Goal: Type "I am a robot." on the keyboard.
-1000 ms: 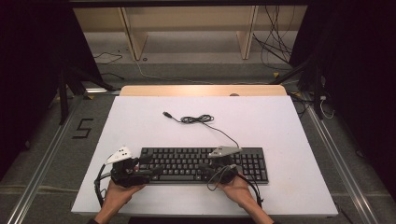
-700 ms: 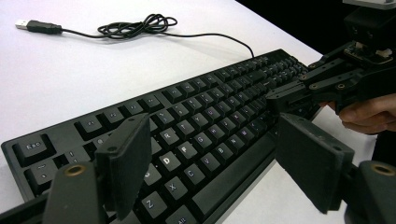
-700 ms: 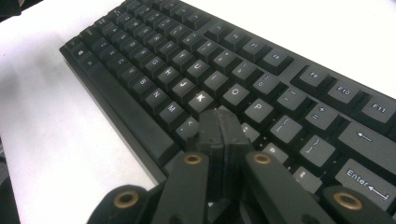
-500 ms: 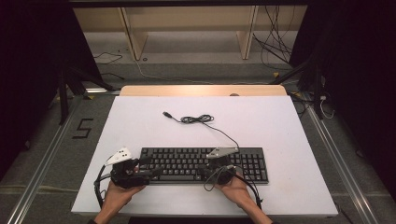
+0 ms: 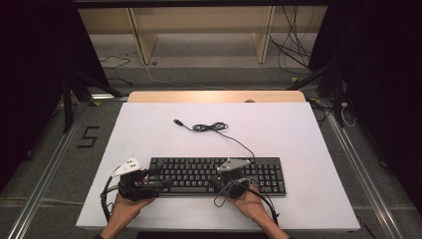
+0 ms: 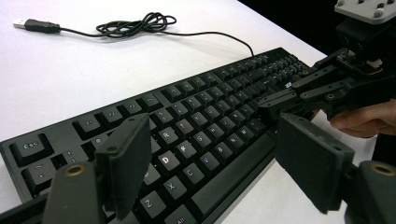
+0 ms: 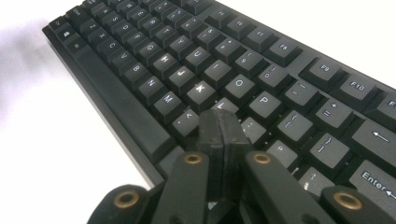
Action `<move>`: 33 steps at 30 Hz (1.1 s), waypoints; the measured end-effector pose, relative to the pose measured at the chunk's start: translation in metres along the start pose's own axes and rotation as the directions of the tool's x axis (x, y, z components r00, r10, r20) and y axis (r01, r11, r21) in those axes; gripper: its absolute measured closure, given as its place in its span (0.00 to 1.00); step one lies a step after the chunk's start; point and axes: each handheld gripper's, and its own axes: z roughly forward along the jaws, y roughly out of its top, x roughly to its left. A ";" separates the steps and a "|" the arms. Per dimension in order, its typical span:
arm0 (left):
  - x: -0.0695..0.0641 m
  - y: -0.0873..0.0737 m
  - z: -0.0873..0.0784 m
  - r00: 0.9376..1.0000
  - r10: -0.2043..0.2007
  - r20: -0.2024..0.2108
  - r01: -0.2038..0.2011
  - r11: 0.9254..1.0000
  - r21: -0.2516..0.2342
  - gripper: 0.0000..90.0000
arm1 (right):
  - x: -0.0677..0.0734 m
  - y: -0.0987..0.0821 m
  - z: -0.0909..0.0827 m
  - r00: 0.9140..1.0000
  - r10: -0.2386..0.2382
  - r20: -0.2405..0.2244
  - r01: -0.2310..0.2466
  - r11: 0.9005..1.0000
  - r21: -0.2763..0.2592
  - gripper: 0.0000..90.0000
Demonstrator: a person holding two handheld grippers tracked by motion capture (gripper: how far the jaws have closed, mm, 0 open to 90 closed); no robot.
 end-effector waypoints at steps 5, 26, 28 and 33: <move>0.001 0.000 0.000 1.000 -0.002 0.000 0.002 1.000 -0.002 0.30 | -0.003 0.001 -0.003 0.999 0.029 -0.019 -0.030 0.999 -0.016 0.96; 0.000 0.000 0.001 1.000 0.000 0.006 0.000 1.000 0.002 0.29 | -0.016 0.001 -0.037 0.997 0.059 -0.053 -0.066 0.987 -0.149 0.72; 0.000 0.000 0.001 1.000 0.000 0.006 0.000 1.000 0.003 0.29 | -0.017 0.001 -0.040 0.997 0.060 -0.056 -0.069 0.985 -0.158 0.69; 0.000 0.000 0.001 1.000 0.001 0.006 -0.001 1.000 0.004 0.29 | -0.019 0.002 -0.044 0.996 0.069 -0.060 -0.078 0.982 -0.170 0.60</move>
